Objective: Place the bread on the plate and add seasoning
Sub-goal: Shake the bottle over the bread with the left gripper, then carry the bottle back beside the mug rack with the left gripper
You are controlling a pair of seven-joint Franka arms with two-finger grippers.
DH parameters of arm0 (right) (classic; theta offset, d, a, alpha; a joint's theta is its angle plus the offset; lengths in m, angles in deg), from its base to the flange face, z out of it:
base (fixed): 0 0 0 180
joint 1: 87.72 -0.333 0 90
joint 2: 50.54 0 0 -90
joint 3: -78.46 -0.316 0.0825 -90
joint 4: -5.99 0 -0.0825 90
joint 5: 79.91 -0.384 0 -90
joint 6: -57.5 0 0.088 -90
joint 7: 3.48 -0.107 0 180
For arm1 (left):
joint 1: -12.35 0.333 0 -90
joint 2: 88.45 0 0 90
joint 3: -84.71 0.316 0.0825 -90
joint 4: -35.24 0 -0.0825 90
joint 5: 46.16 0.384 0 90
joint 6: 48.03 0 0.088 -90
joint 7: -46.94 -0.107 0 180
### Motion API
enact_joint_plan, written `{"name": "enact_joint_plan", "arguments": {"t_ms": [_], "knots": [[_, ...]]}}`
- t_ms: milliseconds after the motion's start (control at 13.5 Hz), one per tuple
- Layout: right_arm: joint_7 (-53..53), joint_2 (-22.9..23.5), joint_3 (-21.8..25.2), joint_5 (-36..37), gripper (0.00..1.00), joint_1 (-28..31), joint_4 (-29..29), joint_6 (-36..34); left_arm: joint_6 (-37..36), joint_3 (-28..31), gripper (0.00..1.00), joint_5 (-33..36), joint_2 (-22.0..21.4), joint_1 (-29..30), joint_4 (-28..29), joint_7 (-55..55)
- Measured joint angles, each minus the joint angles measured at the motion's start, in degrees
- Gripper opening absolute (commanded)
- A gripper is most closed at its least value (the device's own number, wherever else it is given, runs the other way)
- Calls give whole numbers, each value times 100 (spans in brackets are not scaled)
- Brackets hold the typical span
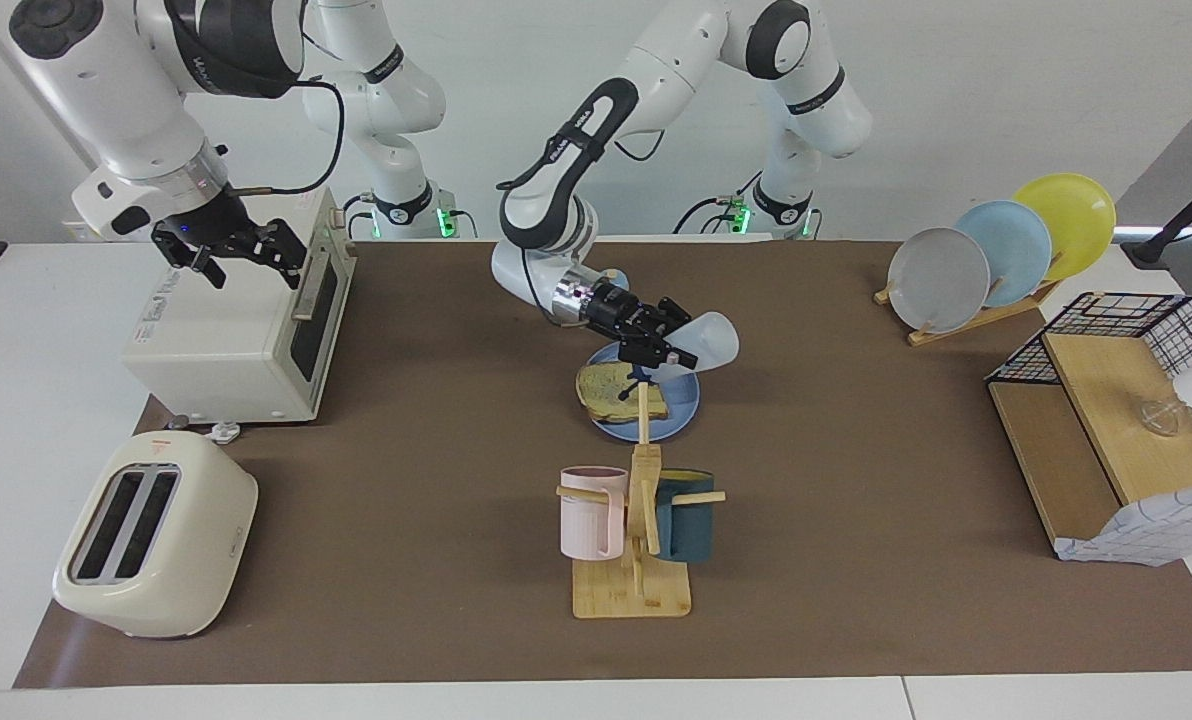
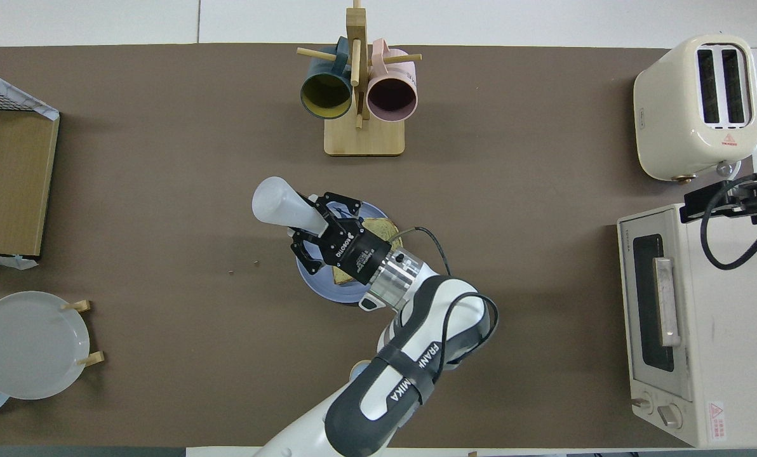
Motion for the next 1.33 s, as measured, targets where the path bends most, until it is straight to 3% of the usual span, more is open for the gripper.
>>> {"name": "enact_joint_plan", "arguments": {"t_ms": [593,890,1335], "knots": [[0,0,0,0,100,0,0,0,658,12,0,159,-155,1097,-115,266],[0,0,0,0,100,0,0,0,1158,14,0,-229,-603,1548,-140,587],[0,0,0,0,100,0,0,0,1747,13,0,-1240,-924,1805,-154,1320]]}}
